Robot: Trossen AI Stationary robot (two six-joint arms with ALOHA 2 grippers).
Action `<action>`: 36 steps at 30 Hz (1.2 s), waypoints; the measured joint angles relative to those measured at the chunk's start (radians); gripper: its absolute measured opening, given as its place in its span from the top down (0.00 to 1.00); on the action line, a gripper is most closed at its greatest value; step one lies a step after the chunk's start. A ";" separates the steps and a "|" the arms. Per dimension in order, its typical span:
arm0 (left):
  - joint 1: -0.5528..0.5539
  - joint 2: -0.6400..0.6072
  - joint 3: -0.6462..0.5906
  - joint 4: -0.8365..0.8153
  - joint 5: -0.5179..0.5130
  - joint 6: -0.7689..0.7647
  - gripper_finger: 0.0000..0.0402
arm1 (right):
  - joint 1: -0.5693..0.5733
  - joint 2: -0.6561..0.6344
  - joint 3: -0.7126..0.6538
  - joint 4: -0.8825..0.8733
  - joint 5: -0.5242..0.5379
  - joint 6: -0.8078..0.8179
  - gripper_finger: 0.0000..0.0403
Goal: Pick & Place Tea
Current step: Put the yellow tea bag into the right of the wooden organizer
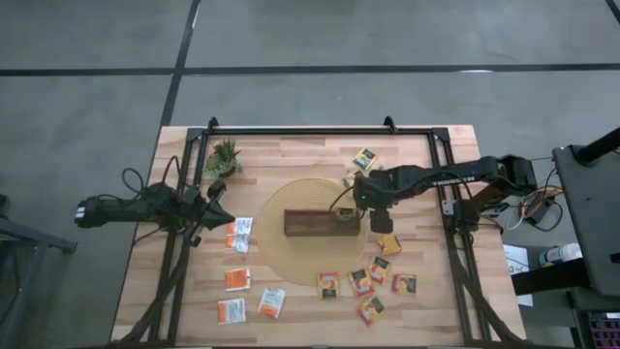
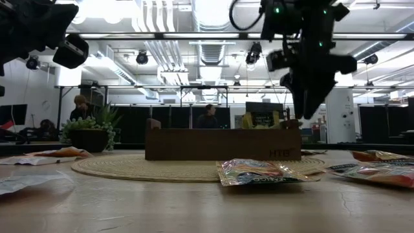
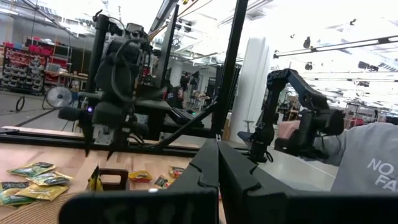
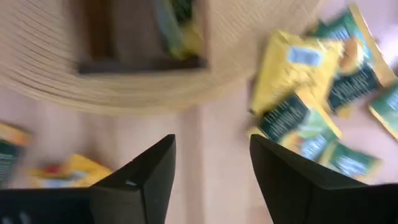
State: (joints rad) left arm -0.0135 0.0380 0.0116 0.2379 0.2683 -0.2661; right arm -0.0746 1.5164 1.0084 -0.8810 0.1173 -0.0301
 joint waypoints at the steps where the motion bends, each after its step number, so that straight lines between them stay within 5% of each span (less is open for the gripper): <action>1: 0.000 0.000 0.000 0.000 0.000 0.000 1.00 | -0.003 0.001 -0.012 0.005 0.032 -0.003 0.47; 4: 0.000 0.000 0.000 0.000 0.000 0.000 1.00 | -0.018 0.002 -0.058 0.054 0.100 -0.016 0.44; 27: 0.000 0.000 0.000 0.000 0.000 0.000 1.00 | -0.156 0.004 -0.306 0.425 0.104 -0.073 0.41; 36: 0.000 0.000 0.000 0.000 0.000 0.000 1.00 | -0.219 0.004 -0.312 0.428 0.121 -0.025 0.62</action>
State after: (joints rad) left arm -0.0135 0.0380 0.0116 0.2375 0.2684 -0.2661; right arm -0.2940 1.5202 0.6964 -0.4526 0.2383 -0.0552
